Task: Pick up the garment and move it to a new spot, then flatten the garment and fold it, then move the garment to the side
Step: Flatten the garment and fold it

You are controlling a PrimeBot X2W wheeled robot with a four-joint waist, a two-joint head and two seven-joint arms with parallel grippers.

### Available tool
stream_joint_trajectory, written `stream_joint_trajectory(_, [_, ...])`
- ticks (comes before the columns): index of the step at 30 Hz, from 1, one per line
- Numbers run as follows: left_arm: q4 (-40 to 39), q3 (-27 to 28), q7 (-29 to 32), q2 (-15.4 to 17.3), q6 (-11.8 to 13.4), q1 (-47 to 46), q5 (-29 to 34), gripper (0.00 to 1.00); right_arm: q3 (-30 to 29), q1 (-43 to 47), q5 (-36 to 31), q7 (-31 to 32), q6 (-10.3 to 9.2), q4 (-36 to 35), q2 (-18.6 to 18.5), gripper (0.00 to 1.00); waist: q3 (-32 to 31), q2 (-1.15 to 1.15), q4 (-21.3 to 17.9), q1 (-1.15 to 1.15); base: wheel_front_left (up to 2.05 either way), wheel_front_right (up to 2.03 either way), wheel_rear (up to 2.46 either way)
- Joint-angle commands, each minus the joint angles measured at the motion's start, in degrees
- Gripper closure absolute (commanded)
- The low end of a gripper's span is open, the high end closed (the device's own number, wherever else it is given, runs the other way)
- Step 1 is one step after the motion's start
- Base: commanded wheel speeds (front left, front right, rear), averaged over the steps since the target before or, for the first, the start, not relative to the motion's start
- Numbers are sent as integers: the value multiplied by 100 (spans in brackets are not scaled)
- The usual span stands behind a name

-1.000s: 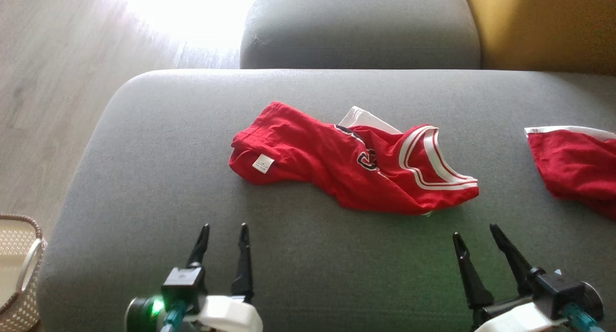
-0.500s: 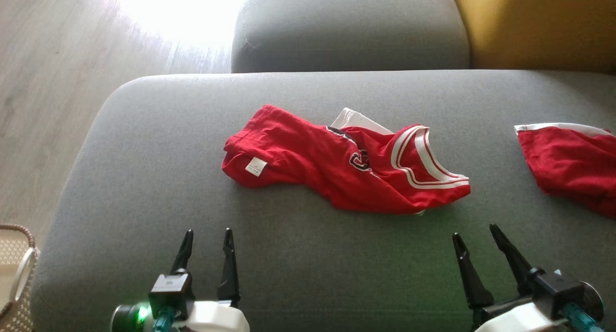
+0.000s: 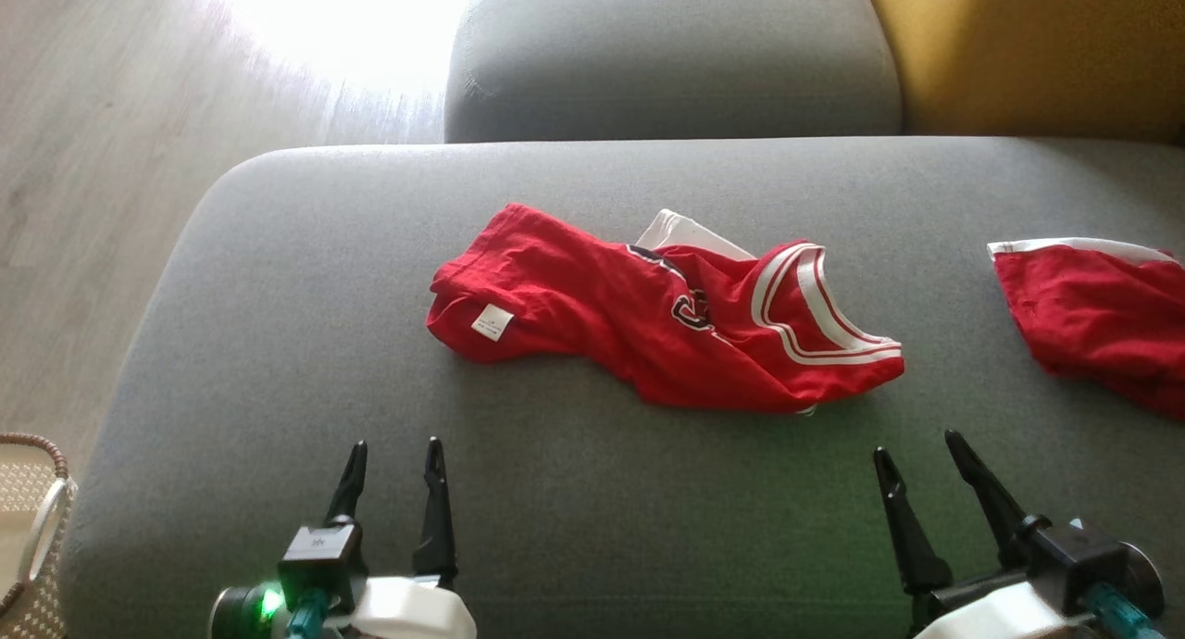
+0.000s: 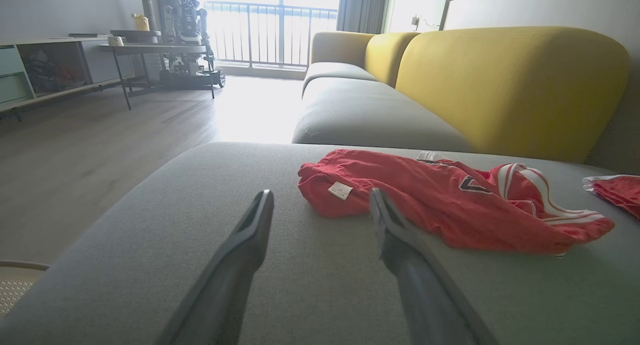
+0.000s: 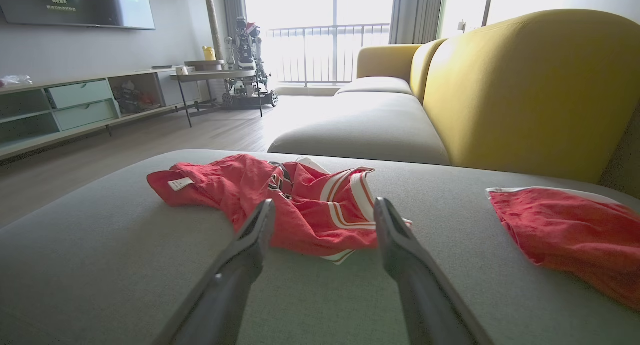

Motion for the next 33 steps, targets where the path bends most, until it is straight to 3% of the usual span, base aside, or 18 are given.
stream_joint_trajectory(1, [-163, 182, -70, -46, -3, -166, 69, 0, 108, -126, 54, -54, -2, -201, -55, 0, 0, 0, 4, 0, 0, 0, 0])
stream_joint_trajectory(7, [-149, 141, -70, -52, -42, -234, 70, 0, 133, -186, 95, -54, -2, -189, -55, 0, 58, 0, -129, 0, 0, 0, 0])
stream_joint_trajectory(14, [62, -86, -70, -55, -201, -694, 78, 0, 65, -308, 42, -54, -2, -270, -55, 0, 345, 0, -679, 0, 0, 0, 0])
stream_joint_trajectory(23, [564, -940, -50, -56, -496, -1905, -120, 0, 19, -525, 23, -54, -2, -415, -55, 0, 904, 0, -1561, 0, 0, 0, 0])
stream_joint_trajectory(33, [1750, -2180, 961, -56, -977, -4031, -307, 0, 73, -1005, 409, -54, -2, -447, -55, 0, 1937, 0, -2607, 0, 0, 0, 0])
